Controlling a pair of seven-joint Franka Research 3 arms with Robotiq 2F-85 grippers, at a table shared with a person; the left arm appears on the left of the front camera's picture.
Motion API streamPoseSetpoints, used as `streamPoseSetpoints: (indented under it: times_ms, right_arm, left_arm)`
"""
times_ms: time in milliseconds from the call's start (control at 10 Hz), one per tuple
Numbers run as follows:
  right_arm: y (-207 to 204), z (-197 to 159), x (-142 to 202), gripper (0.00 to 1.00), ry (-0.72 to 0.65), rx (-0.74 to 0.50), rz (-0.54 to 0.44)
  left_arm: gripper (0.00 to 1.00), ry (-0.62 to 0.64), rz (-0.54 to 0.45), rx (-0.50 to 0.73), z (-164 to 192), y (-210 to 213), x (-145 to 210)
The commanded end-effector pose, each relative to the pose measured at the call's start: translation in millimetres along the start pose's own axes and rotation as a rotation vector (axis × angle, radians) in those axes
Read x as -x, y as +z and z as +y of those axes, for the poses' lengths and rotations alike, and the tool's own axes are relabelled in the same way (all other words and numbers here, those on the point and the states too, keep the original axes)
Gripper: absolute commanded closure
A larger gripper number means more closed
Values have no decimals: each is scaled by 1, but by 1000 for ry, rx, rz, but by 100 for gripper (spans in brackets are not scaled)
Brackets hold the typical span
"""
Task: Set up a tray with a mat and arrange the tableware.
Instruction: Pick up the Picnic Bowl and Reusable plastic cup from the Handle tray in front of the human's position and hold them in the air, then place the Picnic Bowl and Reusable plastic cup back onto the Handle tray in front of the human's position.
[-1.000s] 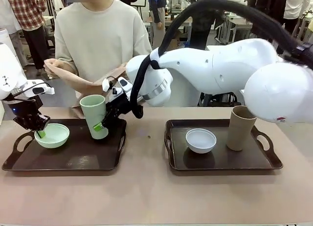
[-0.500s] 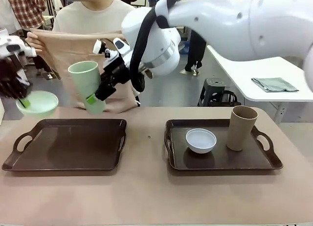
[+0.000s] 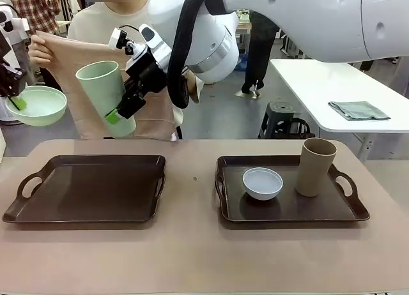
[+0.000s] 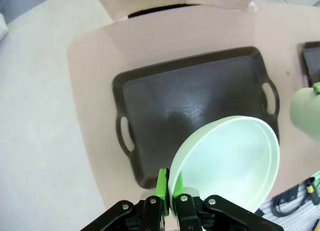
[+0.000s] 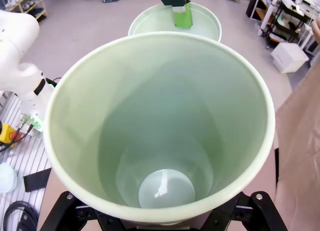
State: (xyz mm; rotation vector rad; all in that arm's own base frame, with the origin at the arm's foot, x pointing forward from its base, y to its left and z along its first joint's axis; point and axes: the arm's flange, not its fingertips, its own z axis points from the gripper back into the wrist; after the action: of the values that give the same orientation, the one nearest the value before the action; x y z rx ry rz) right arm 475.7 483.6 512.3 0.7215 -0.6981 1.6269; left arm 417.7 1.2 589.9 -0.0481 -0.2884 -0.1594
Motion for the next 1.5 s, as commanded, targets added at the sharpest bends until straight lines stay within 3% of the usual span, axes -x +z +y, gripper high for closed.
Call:
streamPoseSetpoints:
  times_ms: [0,1400]
  right_arm:
    - [-2,-4,5,100,-10,-8,-9]
    - [-2,-4,5,100,-10,-8,-9]
  left_arm:
    - [100,-8,4,1,3,-8,-1]
    - [100,-8,4,1,3,-8,-1]
